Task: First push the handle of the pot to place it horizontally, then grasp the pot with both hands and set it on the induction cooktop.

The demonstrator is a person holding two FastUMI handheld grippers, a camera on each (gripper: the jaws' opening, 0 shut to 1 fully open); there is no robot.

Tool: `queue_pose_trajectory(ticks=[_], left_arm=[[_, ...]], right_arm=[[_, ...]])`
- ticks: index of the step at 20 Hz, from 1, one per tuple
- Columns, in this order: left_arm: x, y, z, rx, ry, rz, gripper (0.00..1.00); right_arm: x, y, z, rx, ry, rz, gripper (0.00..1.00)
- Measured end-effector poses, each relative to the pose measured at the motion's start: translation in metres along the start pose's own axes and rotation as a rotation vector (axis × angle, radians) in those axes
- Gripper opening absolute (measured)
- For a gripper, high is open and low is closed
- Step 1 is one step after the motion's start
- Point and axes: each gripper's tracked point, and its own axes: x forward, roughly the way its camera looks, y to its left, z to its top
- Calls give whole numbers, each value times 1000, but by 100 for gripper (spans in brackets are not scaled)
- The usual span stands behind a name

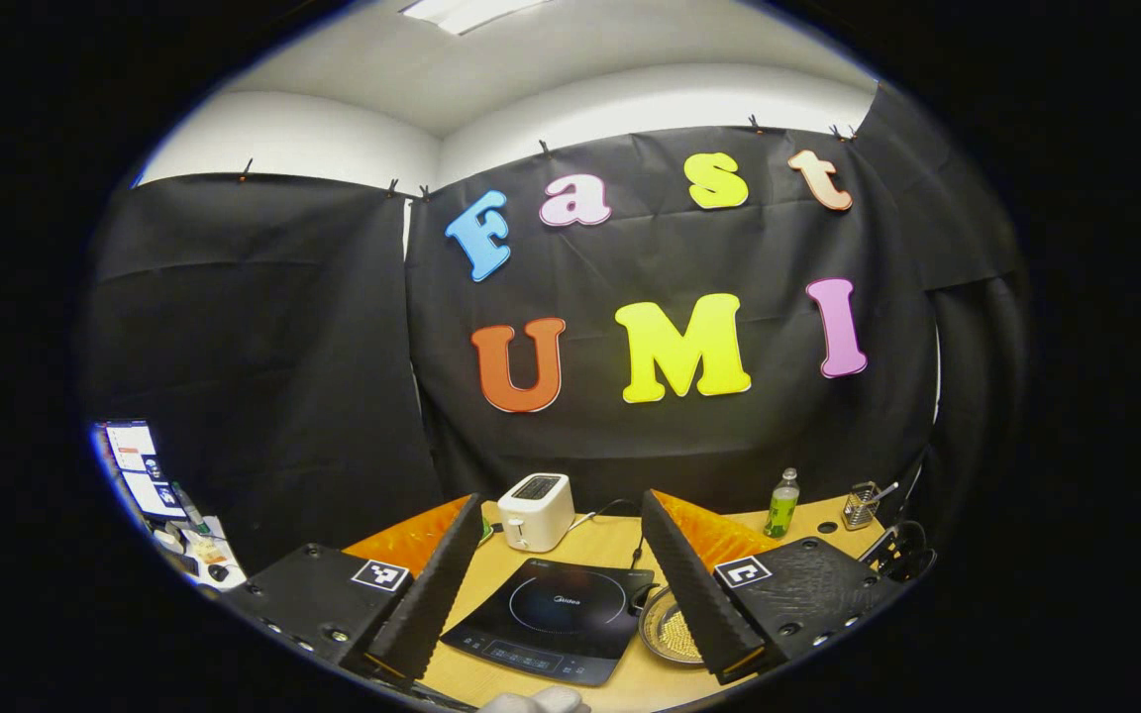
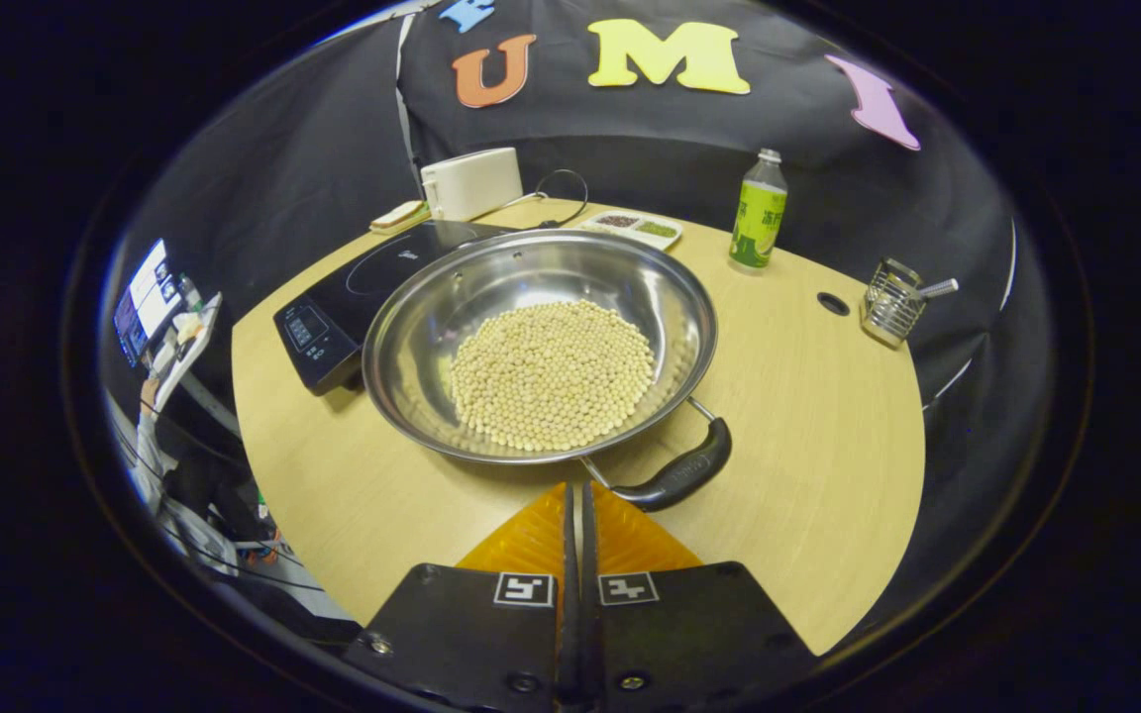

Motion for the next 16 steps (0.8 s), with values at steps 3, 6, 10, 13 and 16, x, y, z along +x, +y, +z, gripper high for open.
queue_pose_trajectory(ticks=[3, 6, 10, 13, 16], left_arm=[[-4, -4, -1, 6, 8, 26, 96], [-7, -10, -2, 7, 17, 47, 96], [-11, -14, -6, 16, 28, 63, 96], [-12, -17, -7, 21, 34, 70, 96], [-14, -18, -8, 20, 40, 74, 96]], right_arm=[[2, -11, 3, -6, -4, 12, 4], [4, -23, 7, -2, -10, 16, 4], [7, -37, 13, 7, -24, 14, 4], [8, -48, 17, 19, -33, 4, 1], [10, -56, 21, 25, -38, -2, 4]])
